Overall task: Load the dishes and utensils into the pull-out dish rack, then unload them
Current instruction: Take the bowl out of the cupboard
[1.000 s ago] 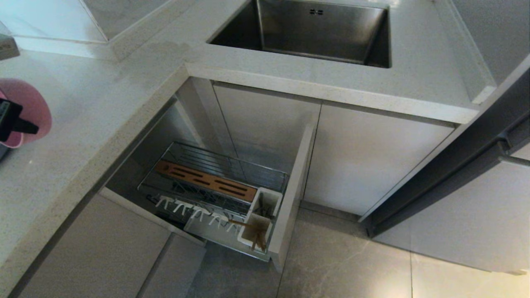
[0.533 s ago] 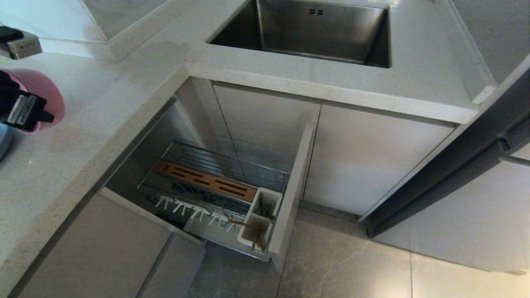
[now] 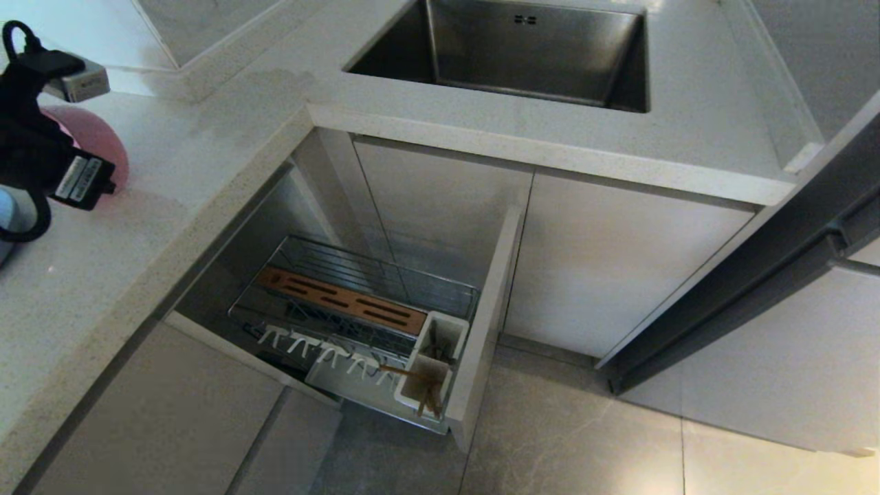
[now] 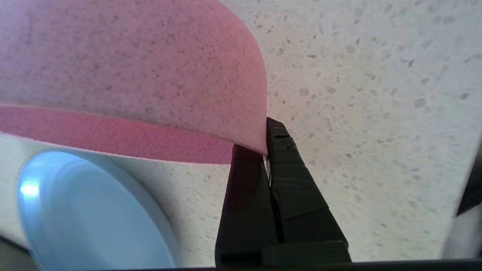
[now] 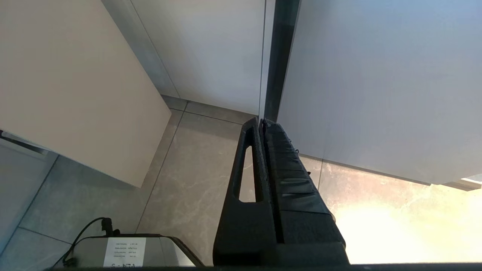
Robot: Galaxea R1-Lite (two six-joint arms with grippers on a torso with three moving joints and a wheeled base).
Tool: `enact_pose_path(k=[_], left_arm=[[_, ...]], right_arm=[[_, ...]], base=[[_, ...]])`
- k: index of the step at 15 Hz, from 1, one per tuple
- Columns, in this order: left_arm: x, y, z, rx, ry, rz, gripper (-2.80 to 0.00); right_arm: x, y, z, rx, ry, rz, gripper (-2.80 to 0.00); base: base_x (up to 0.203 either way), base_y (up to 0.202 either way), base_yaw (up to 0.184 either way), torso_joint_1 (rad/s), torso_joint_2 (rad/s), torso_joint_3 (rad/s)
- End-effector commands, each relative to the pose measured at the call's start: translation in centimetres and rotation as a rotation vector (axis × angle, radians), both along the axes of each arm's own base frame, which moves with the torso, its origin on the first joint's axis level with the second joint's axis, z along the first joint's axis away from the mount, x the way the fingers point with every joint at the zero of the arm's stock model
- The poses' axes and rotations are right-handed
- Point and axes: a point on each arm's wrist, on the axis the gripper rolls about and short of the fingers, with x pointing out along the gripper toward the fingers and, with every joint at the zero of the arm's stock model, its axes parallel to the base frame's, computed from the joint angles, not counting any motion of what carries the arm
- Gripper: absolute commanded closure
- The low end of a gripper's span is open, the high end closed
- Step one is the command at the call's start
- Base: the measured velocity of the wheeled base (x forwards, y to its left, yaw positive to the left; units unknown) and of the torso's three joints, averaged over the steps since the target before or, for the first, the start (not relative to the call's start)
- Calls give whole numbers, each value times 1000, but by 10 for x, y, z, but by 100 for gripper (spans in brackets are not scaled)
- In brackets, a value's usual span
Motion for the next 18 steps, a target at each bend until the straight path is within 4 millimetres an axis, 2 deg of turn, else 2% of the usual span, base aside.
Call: enact_pose_path(k=[1, 5, 7, 10, 12, 18], left_arm=[[1, -1, -2, 28, 22, -22, 0], [-1, -12, 9, 101, -46, -76, 0], [-14, -14, 26, 137, -138, -81, 0], [-33, -16, 36, 223, -151, -111, 0], [-45, -16, 40, 295, -128, -143, 0], [-65, -8, 26, 452, 133, -195, 0]], right_arm=[[0, 0, 0, 0, -1, 0, 0], [0, 0, 0, 0, -1, 0, 0], [0, 0, 0, 0, -1, 0, 0], [0, 0, 0, 0, -1, 0, 0], [0, 0, 0, 0, -1, 0, 0], [0, 0, 0, 0, -1, 0, 0]], base=[[0, 0, 0, 0, 0, 0], [0, 0, 0, 0, 0, 0], [0, 0, 0, 0, 0, 0], [0, 0, 0, 0, 0, 0], [0, 0, 0, 0, 0, 0], [0, 0, 0, 0, 0, 0]])
